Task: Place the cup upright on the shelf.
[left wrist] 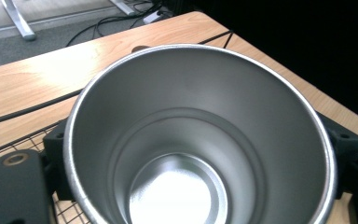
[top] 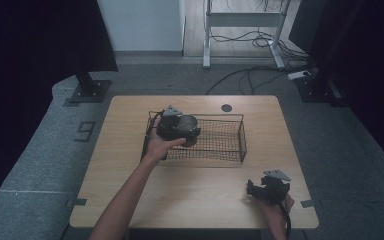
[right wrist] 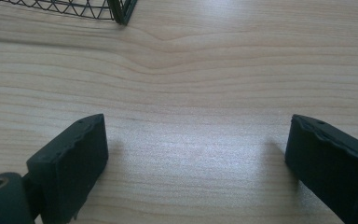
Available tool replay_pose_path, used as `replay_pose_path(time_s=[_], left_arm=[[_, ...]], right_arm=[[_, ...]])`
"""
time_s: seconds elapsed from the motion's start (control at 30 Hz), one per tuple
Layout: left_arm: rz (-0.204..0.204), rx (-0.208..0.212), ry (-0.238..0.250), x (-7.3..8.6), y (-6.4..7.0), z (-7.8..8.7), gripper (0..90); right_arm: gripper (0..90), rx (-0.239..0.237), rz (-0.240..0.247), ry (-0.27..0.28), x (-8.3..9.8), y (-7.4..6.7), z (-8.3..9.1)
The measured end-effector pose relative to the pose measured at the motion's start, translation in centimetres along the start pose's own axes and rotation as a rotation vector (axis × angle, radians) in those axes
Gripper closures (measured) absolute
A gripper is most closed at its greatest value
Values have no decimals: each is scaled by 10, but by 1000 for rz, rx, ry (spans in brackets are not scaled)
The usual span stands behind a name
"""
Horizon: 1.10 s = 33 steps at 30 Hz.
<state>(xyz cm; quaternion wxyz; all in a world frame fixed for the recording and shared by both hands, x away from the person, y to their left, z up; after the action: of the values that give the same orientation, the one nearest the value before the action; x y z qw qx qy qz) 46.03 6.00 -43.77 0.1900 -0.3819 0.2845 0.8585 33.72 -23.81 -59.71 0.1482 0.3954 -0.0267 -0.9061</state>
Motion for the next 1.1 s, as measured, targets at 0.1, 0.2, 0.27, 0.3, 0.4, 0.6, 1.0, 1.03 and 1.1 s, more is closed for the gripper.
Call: replay_pose_path(time_s=[0.1,0.2,0.27,0.3,0.4,0.6,1.0,1.03,1.1], left_arm=[[5,-12,-6,-3,-5,-1,150],[6,-26,-13,-6,-9,-4,150],[12,-31,-17,-8,-11,-6,149],[12,-36,-24,-8,-12,-8,150],[11,-49,-33,-7,-15,-15,150],[27,-52,-43,-7,-20,-24,150],[35,-69,-61,-7,-28,-38,150],[33,-72,-64,-6,-28,-39,150],[32,-77,-70,-4,-29,-43,150]], right_arm=[[56,0,1,0,0,0,0],[56,-1,1,0,0,0,0],[56,-1,1,0,0,0,0],[56,0,1,0,0,0,0],[56,0,1,0,0,0,0],[56,0,1,0,0,0,0],[56,0,2,0,0,0,0],[56,0,2,0,0,0,0],[56,-1,1,0,0,0,0]])
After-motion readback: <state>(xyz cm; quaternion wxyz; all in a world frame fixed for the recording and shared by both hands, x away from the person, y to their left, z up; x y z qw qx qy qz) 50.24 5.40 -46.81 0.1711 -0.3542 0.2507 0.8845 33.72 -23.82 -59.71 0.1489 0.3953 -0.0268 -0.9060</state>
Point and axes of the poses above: each handheld gripper's, and its own axes: z roughly backward along the jaws, x roughly out of its underside, y roughly to its right, the point moved 6 cm from there along -z, roughly forward along the jaws, and after that the axes turned 14 degrees about z, right-handed, at the moved point
